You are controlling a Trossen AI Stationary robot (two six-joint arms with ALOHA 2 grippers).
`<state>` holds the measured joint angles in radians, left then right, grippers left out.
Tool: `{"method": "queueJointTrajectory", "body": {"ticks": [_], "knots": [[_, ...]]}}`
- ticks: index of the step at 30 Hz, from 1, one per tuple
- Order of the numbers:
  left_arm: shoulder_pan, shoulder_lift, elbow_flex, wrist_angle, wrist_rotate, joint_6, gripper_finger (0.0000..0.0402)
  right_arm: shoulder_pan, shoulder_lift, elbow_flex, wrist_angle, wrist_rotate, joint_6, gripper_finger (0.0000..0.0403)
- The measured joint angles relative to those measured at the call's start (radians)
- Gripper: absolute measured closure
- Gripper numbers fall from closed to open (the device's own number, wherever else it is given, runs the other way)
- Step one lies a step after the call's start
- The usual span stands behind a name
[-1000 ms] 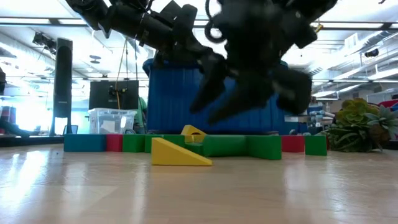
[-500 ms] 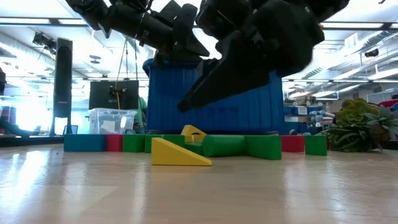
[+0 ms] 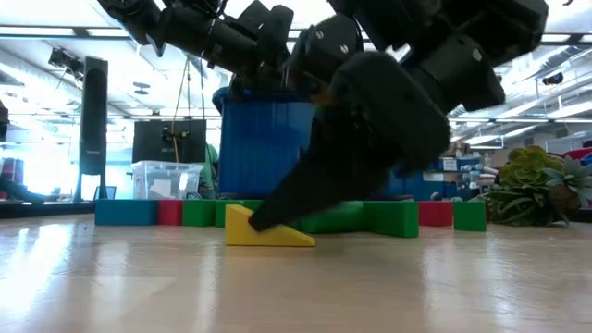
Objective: Sort Items/Unsort Items
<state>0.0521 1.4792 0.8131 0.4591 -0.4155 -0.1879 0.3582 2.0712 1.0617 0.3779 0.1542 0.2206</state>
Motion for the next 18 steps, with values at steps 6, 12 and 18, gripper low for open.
{"method": "queueJointTrajectory", "body": {"ticks": [6,12,18], "knots": [[0.000,0.000,0.000,-0.002,0.001,0.000,0.0234,0.016,0.019,0.001,0.008,0.118,0.016,0.0161],[0.000,0.000,0.000,-0.001,0.001,0.000,0.0234,0.016,0.021,-0.001,0.016,0.210,0.018,0.0257],[0.000,0.000,0.000,-0.002,0.000,0.000,0.0234,0.029,-0.013,-0.003,0.012,0.209,-0.085,0.0276]]}}
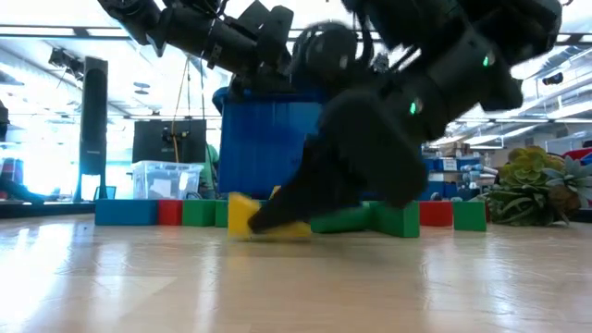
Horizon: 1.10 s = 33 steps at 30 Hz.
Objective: Sort Items/Unsort Items
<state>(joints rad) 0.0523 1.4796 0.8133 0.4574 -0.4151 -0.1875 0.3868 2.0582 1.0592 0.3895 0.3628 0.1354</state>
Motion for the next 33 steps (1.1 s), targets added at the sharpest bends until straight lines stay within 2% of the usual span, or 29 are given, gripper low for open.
{"method": "queueJointTrajectory", "body": {"ticks": [4,10,15,19,26,31,33], "knots": [[0.000,0.000,0.000,0.001,0.000,0.000,0.0234,0.002,-0.092,0.001,-0.036,-0.012,-0.025,0.0276],[0.000,0.000,0.000,0.001,0.000,0.000,0.0234,0.006,-0.300,0.002,-0.306,-0.020,-0.043,0.0276],[0.000,0.000,0.000,0.001,0.000,0.000,0.0234,0.005,-0.502,0.001,-0.589,0.089,-0.035,0.0276],[0.000,0.000,0.000,0.001,0.000,0.000,0.0234,-0.028,-0.670,0.001,-0.697,0.140,0.040,0.0276],[0.000,0.000,0.000,0.001,0.000,0.000,0.0234,-0.217,-0.880,0.001,-0.731,0.214,0.034,0.0276],[0.000,0.000,0.000,0.001,0.000,0.000,0.0234,-0.461,-0.949,0.001,-0.602,0.209,-0.068,0.0276],[0.000,0.000,0.000,0.001,0.000,0.000,0.0234,-0.578,-0.953,0.002,-0.531,0.152,-0.099,0.0276]]}}
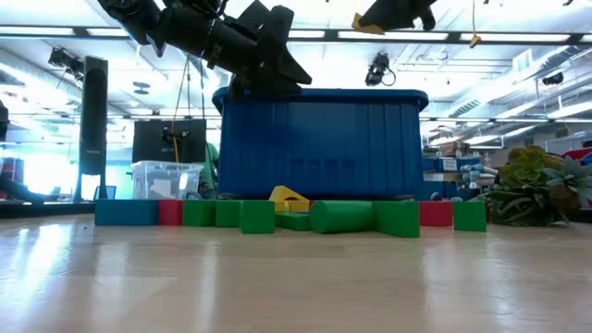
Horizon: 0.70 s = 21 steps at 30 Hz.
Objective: Sort Items/Unsort Items
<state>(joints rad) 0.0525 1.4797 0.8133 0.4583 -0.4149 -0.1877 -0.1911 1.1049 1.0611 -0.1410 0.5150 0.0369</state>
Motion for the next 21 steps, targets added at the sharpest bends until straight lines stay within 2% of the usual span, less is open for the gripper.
{"method": "queueJointTrajectory", "body": {"ticks": [4,7,11,17,21], "knots": [[0.000,0.000,0.000,0.000,0.000,0.000,0.0234,-0.220,0.033,0.000,0.059,-0.155,-0.014,0.0276],[0.000,0.000,0.000,0.000,0.000,0.000,0.0234,-0.355,0.096,0.000,0.094,-0.214,-0.033,0.0276],[0.000,0.000,0.000,0.000,0.000,0.000,0.0234,-0.520,0.201,-0.001,0.299,-0.312,-0.014,0.0276],[0.000,0.000,0.000,0.000,0.000,0.000,0.0234,-0.711,0.395,0.000,0.589,-0.414,0.134,0.0276],[0.000,0.000,0.000,0.000,0.000,0.000,0.0234,-0.796,0.503,0.035,0.613,-0.472,0.215,0.0276]]}}
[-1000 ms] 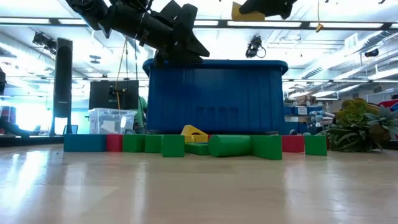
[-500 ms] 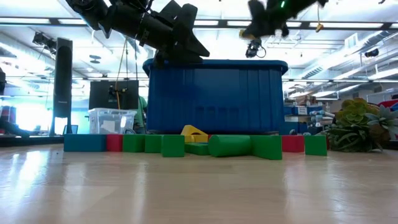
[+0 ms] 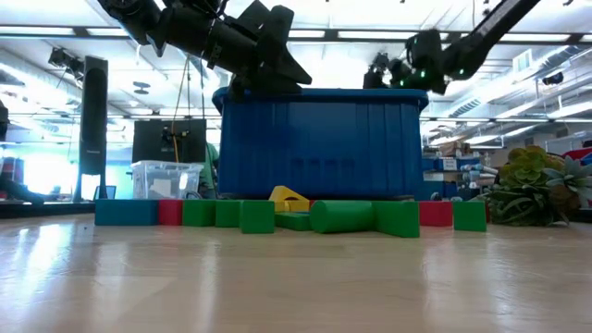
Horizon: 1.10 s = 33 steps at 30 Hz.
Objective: Sort Items/Unsort Items
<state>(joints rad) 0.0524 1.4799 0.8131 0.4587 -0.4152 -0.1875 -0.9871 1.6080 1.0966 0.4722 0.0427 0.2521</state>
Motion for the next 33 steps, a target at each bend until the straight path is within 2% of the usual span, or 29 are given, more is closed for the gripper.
{"method": "queueJointTrajectory", "body": {"ticks": [4,9,12,15,19,22,27,33], "knots": [[0.000,0.000,0.000,0.000,0.000,0.000,0.0234,-0.039,0.074,0.127,-0.055,-0.090,0.009,0.0276],[0.000,0.000,0.000,0.000,0.000,0.000,0.0234,-0.060,0.166,0.398,-0.355,-0.128,-0.050,0.0272],[0.000,0.000,0.000,0.000,0.000,0.000,0.0234,-0.067,0.226,0.557,-0.557,-0.125,-0.132,0.0244],[0.000,0.000,0.000,0.000,0.000,0.000,0.0234,-0.066,0.267,0.656,-0.709,-0.117,-0.180,0.0207],[0.000,0.000,0.000,0.000,0.000,0.000,0.0234,-0.057,0.255,0.708,-0.800,-0.141,-0.240,0.0170],[0.000,0.000,0.000,0.000,0.000,0.000,0.0234,-0.038,0.206,0.708,-0.875,-0.141,-0.292,0.0158],[0.000,0.000,0.000,0.000,0.000,0.000,0.0234,0.053,0.086,0.709,-1.076,-0.141,-0.420,0.0164],[0.000,0.000,0.000,0.000,0.000,0.000,0.0234,0.257,-0.046,0.699,-1.346,-0.125,-0.467,0.0184]]}}
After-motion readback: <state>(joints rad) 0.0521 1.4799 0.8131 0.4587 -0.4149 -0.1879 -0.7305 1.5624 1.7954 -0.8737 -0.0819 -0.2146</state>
